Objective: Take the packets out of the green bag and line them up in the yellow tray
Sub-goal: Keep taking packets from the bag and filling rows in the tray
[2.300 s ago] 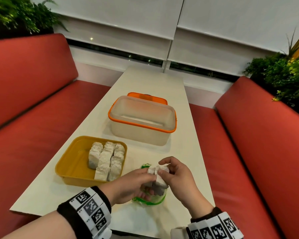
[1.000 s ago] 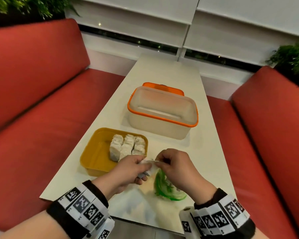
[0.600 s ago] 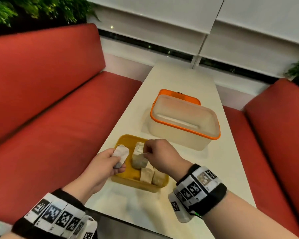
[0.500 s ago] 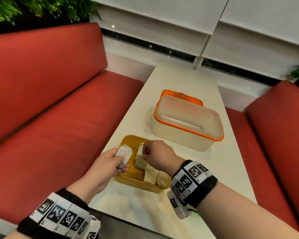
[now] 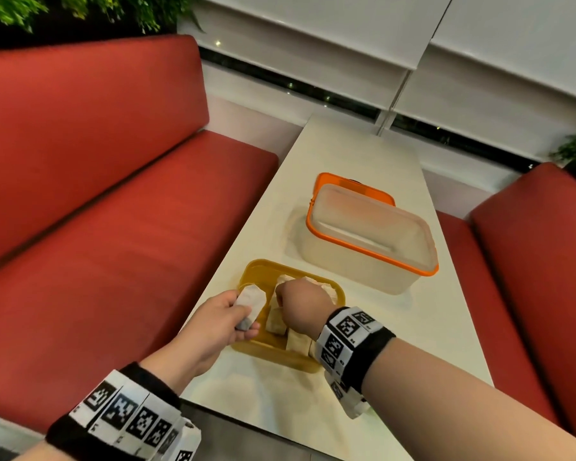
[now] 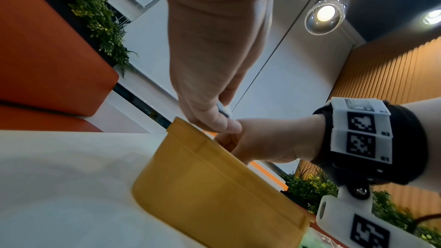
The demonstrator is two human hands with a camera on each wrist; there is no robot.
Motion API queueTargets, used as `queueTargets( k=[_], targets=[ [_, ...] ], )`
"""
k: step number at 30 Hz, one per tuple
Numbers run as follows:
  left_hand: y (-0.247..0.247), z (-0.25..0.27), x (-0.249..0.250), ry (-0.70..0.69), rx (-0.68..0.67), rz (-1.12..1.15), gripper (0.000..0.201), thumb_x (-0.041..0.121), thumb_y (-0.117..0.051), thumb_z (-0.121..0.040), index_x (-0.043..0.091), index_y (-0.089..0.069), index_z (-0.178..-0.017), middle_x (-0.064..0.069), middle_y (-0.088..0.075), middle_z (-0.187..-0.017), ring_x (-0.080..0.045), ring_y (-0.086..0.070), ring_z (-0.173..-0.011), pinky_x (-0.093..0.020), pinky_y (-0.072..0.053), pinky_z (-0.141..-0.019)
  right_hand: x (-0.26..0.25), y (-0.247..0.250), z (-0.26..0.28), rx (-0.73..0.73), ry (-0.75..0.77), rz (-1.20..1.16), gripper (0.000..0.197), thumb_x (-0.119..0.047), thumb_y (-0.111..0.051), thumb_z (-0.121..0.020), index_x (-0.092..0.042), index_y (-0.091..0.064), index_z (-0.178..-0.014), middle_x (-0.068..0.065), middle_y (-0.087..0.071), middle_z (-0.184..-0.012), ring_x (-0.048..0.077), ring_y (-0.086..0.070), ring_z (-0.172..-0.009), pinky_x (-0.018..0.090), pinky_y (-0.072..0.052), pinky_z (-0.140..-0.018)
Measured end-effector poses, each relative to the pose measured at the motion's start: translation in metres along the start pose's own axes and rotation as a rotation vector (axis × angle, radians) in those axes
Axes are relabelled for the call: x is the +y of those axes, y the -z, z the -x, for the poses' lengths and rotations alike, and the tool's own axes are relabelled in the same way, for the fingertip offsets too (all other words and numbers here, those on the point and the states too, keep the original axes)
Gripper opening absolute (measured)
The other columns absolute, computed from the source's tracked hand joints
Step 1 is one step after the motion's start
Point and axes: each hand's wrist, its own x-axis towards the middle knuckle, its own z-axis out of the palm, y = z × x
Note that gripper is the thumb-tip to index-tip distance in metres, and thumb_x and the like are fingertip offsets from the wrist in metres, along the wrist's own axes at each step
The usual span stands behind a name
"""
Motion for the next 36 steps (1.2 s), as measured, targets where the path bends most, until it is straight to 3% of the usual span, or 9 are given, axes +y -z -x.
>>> queueTargets(
  k=[5, 11, 13, 16, 22, 26, 30, 36],
  targets=[
    [-0.003, 0.001, 0.003, 0.003, -0.019, 0.023, 0.020, 0.004, -0.040, -0.098, 0.008, -0.059, -0.103, -0.017, -0.060, -0.099, -0.023, -0.064, -0.081, -0.026, -0.058, -0.067, 0.000, 0.016, 0.008, 0.024, -0.039, -0.050, 0.028, -0.006, -0.050, -0.083, -0.013, -0.063, -0.107, 0.006, -0.063, -0.104, 0.026, -0.061, -0.094, 0.034, -0.054, -0.077],
    [-0.014, -0.003, 0.011, -0.041, -0.039, 0.043, 0.017, 0.012, -0.046, -0.098, 0.008, -0.062, -0.095, -0.012, -0.062, -0.089, -0.020, -0.065, -0.077, -0.030, -0.057, -0.074, 0.000, 0.040, 0.020, 0.063, 0.044, -0.644, 0.027, -0.019, -0.062, -0.084, -0.014, -0.066, -0.110, 0.003, -0.064, -0.097, 0.014, -0.056, -0.085, 0.024, -0.045, -0.073],
    [-0.017, -0.004, 0.012, -0.059, -0.053, 0.029, 0.017, 0.017, -0.048, -0.098, 0.009, -0.063, -0.096, -0.010, -0.063, -0.089, -0.018, -0.066, -0.076, -0.032, -0.057, -0.077, -0.004, 0.038, 0.021, 0.111, 0.086, -0.615, 0.019, -0.020, -0.065, -0.083, -0.010, -0.067, -0.100, 0.001, -0.062, -0.084, 0.015, -0.054, -0.077, 0.024, -0.043, -0.066],
    [-0.020, -0.007, 0.013, -0.088, -0.044, -0.042, 0.016, 0.010, -0.048, -0.096, 0.015, -0.063, -0.094, -0.008, -0.067, -0.093, -0.016, -0.066, -0.080, -0.029, -0.054, -0.075, -0.001, 0.033, 0.021, 0.221, 0.095, -0.548, 0.007, -0.011, -0.060, -0.083, -0.009, -0.065, -0.087, 0.001, -0.058, -0.075, 0.018, -0.052, -0.072, 0.027, -0.041, -0.063],
    [-0.007, -0.012, 0.012, -0.132, 0.070, -0.122, 0.016, 0.009, -0.056, -0.090, 0.020, -0.064, -0.096, -0.011, -0.067, -0.104, -0.033, -0.060, -0.108, -0.044, -0.048, -0.096, 0.005, 0.024, 0.017, 0.116, 0.095, -0.308, 0.013, -0.009, -0.056, -0.085, -0.012, -0.066, -0.092, 0.005, -0.063, -0.087, 0.019, -0.051, -0.076, 0.024, -0.035, -0.054],
    [-0.004, -0.012, 0.010, -0.125, 0.056, -0.114, 0.013, 0.008, -0.054, -0.092, 0.016, -0.064, -0.095, -0.015, -0.067, -0.107, -0.034, -0.060, -0.110, -0.041, -0.048, -0.096, 0.002, 0.012, 0.011, 0.045, 0.094, -0.224, 0.015, -0.010, -0.056, -0.086, -0.012, -0.067, -0.097, 0.008, -0.066, -0.097, 0.023, -0.057, -0.087, 0.028, -0.044, -0.070],
    [-0.001, -0.013, 0.008, -0.122, 0.047, -0.096, 0.013, 0.006, -0.053, -0.092, 0.014, -0.063, -0.094, -0.013, -0.067, -0.105, -0.024, -0.062, -0.106, -0.033, -0.049, -0.091, 0.000, 0.005, 0.007, -0.017, 0.038, -0.177, 0.017, -0.009, -0.057, -0.085, -0.012, -0.066, -0.098, 0.009, -0.066, -0.096, 0.024, -0.059, -0.088, 0.032, -0.050, -0.073],
    [0.001, -0.011, 0.005, -0.118, 0.036, -0.083, 0.013, 0.006, -0.052, -0.093, 0.014, -0.063, -0.095, -0.009, -0.067, -0.103, -0.019, -0.064, -0.102, -0.029, -0.051, -0.088, -0.002, 0.003, 0.006, -0.057, -0.004, -0.099, 0.023, -0.013, -0.060, -0.084, -0.009, -0.065, -0.106, 0.011, -0.064, -0.104, 0.027, -0.059, -0.095, 0.035, -0.052, -0.081]
  ],
)
